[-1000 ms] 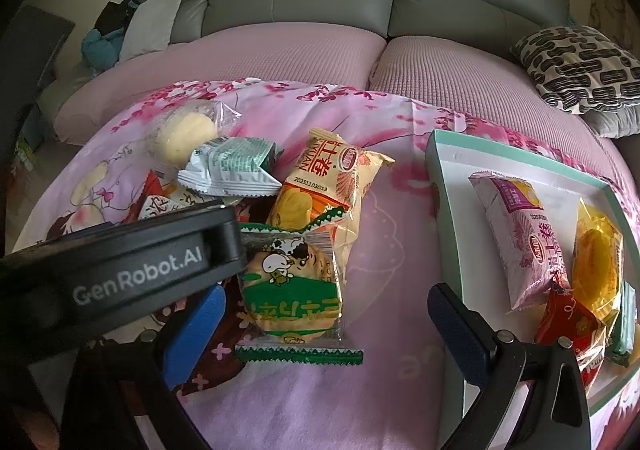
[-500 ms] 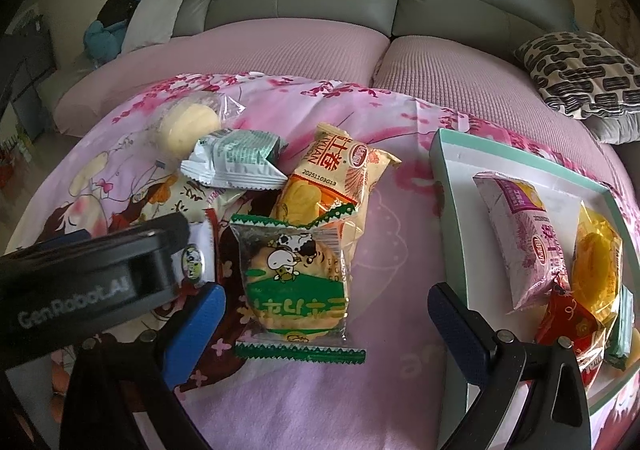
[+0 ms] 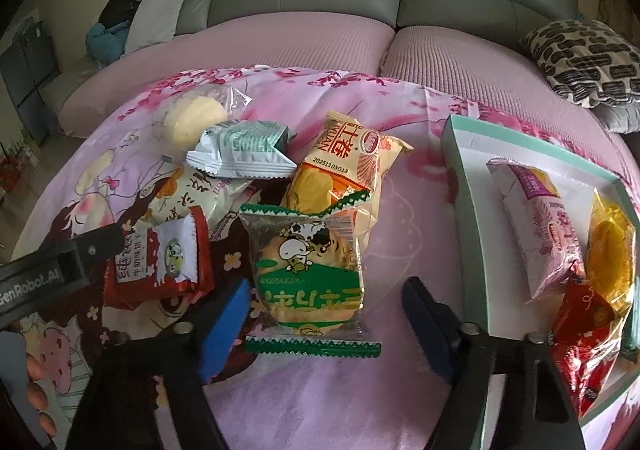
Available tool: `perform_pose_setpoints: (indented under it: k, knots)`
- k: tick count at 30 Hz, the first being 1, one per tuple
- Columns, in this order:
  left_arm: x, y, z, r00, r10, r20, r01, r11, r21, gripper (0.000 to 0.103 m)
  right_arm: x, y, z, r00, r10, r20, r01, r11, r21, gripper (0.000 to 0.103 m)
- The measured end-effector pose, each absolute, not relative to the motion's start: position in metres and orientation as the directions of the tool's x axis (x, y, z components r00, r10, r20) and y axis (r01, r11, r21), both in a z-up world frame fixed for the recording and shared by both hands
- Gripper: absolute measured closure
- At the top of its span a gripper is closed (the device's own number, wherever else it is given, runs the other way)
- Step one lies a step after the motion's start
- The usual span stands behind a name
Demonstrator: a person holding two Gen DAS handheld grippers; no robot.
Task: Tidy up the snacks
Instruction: 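Grasp the green Snoopy biscuit packet with the right gripper while the left reaches the red-white packet, then close the left gripper on the red-white milk biscuit packet while the right holds the Snoopy packet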
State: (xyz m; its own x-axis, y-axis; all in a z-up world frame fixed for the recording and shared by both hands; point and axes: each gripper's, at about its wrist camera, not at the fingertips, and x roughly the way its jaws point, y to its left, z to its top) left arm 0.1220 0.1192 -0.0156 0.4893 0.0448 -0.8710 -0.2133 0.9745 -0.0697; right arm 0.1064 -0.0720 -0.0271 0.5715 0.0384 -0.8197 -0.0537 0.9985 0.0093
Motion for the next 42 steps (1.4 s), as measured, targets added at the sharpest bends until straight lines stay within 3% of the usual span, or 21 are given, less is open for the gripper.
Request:
perform_pose_setpoints:
  k: [5, 23, 42]
  knots:
    - [0.120, 0.113, -0.016, 0.484, 0.024, -0.875, -0.167, 0.984, -0.066, 0.002, 0.105, -0.071, -0.025, 0.574, 0.064, -0.816, -0.062, 0.998, 0.034, 0.049]
    - [0.116, 0.089, -0.019, 0.442, -0.067, -0.895, 0.079, 0.996, -0.036, 0.002, 0.093, -0.073, -0.025, 0.535, 0.065, -0.842, -0.061, 0.997, 0.038, 0.051]
    - [0.123, 0.084, -0.011, 0.492, -0.072, -0.867, 0.032, 0.997, -0.065, 0.002, 0.091, -0.073, -0.024, 0.526, 0.058, -0.849, -0.074, 0.997, 0.022, 0.051]
